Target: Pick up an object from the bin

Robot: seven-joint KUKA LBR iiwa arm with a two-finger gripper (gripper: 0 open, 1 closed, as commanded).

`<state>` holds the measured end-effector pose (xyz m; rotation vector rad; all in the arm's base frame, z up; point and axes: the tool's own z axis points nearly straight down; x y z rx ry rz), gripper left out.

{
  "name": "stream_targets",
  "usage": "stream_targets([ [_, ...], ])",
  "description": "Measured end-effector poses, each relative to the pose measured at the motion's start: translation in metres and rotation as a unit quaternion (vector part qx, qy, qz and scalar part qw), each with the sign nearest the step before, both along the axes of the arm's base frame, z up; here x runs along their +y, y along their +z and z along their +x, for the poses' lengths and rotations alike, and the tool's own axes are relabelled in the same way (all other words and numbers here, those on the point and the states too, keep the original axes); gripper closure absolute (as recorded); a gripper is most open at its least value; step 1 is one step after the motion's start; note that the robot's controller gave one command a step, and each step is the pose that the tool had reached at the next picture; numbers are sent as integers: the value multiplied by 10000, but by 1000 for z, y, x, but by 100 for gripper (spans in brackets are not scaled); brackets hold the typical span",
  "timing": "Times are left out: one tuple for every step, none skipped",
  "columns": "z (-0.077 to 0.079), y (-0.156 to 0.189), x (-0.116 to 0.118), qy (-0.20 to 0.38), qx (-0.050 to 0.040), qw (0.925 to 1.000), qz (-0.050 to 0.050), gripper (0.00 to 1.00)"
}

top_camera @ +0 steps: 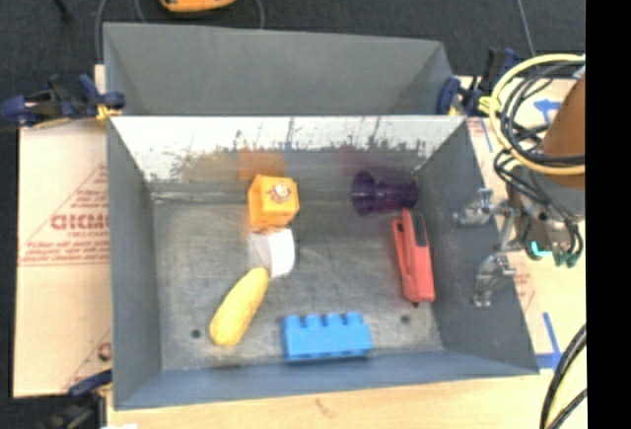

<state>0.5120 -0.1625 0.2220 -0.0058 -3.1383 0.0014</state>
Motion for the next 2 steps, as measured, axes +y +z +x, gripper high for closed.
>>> stream_targets([
  [2, 4, 1, 16, -36, 10000, -8, 0],
  [-10, -44, 4, 366, -58, 9993, -13, 0],
])
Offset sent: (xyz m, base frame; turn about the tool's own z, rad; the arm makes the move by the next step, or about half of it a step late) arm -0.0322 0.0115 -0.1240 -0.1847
